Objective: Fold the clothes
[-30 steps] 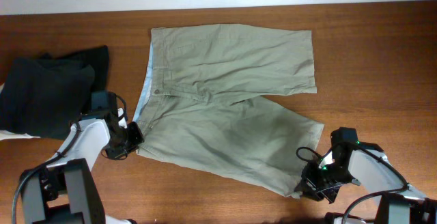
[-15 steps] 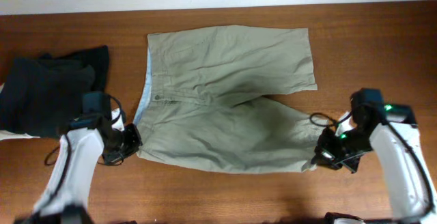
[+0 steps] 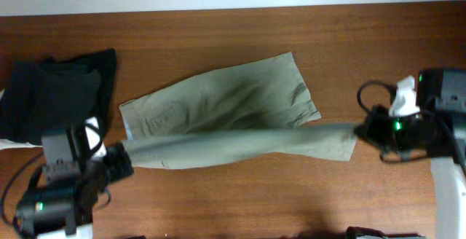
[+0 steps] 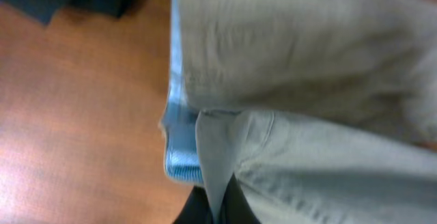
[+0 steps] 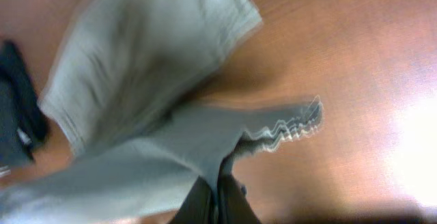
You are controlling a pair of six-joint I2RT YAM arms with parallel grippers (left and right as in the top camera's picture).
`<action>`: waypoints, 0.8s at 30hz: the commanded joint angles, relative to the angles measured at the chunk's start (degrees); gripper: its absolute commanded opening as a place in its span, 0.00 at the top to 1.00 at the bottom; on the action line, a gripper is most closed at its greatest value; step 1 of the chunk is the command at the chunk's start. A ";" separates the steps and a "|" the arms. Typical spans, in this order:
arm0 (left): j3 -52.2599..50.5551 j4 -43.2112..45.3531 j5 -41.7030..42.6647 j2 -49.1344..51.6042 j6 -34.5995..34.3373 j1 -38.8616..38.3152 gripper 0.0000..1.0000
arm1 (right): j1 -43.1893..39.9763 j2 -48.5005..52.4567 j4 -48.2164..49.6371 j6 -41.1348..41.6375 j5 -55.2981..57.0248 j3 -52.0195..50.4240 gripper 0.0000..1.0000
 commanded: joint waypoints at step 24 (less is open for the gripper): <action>1.86 23.28 12.13 41.20 12.74 0.24 0.07 | 7.41 44.92 41.81 -12.46 -4.98 -6.75 0.38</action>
